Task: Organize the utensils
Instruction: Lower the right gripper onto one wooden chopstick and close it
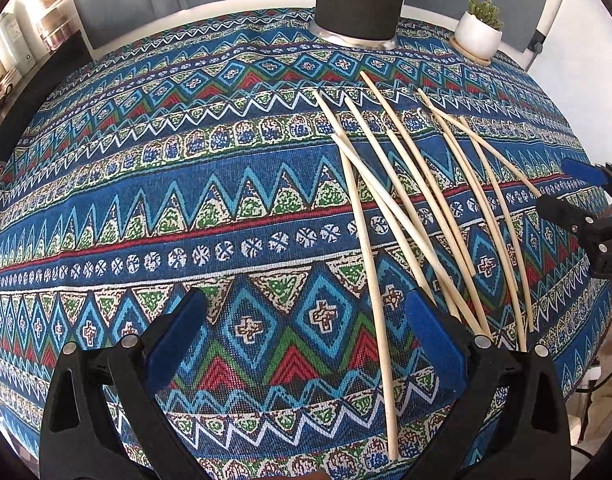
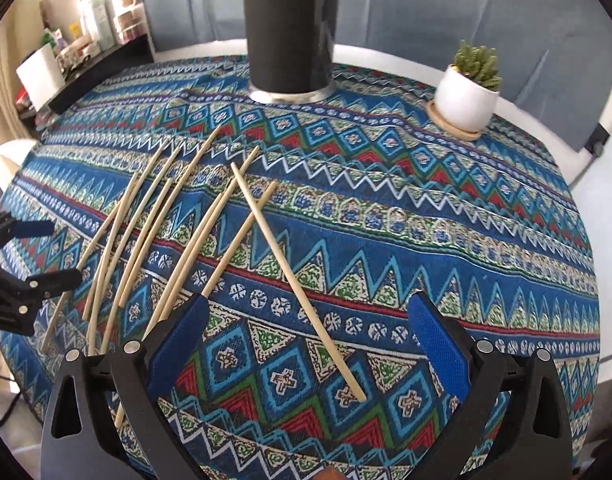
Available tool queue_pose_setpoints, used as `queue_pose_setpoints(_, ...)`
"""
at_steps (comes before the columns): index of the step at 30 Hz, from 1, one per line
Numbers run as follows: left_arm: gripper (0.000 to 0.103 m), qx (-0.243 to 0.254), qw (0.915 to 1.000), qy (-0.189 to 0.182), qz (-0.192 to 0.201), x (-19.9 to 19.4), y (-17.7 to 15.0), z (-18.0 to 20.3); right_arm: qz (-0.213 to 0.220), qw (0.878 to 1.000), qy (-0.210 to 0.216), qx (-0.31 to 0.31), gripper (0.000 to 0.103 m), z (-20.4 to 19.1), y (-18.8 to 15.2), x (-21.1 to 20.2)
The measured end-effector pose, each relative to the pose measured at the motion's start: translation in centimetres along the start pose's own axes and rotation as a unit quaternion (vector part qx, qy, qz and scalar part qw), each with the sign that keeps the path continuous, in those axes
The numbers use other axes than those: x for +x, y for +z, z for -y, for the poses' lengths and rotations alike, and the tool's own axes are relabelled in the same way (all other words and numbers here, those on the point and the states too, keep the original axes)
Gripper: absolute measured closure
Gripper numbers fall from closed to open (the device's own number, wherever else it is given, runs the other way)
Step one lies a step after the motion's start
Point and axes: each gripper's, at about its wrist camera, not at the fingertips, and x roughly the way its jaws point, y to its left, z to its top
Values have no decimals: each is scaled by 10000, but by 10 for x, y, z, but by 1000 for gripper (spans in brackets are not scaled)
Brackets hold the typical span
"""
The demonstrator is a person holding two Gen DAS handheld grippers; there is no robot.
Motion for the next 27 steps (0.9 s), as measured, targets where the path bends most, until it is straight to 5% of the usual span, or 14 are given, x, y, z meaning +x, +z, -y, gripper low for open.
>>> queue_pose_setpoints(7,4,179,9997,185,40,6,6,4,-530,9977,424,-91,8,16,22,41)
queue_pose_setpoints(17,4,685,9952,-91,690,2,0,-17,17,9994,314,-175,6,24,13,37)
queue_pose_setpoints(23,7,861,9952,-163,436,6,12,-15,-544,9971,360,-395,7,19,33,47)
queue_pose_setpoints(26,23,916,9949,-178,376,6,17,-18,-676,9953,419,-557,14,18,40,52)
queue_pose_setpoints(27,27,907,9951,-174,343,4,19,-21,-651,9954,434,-554,31,19,40,49)
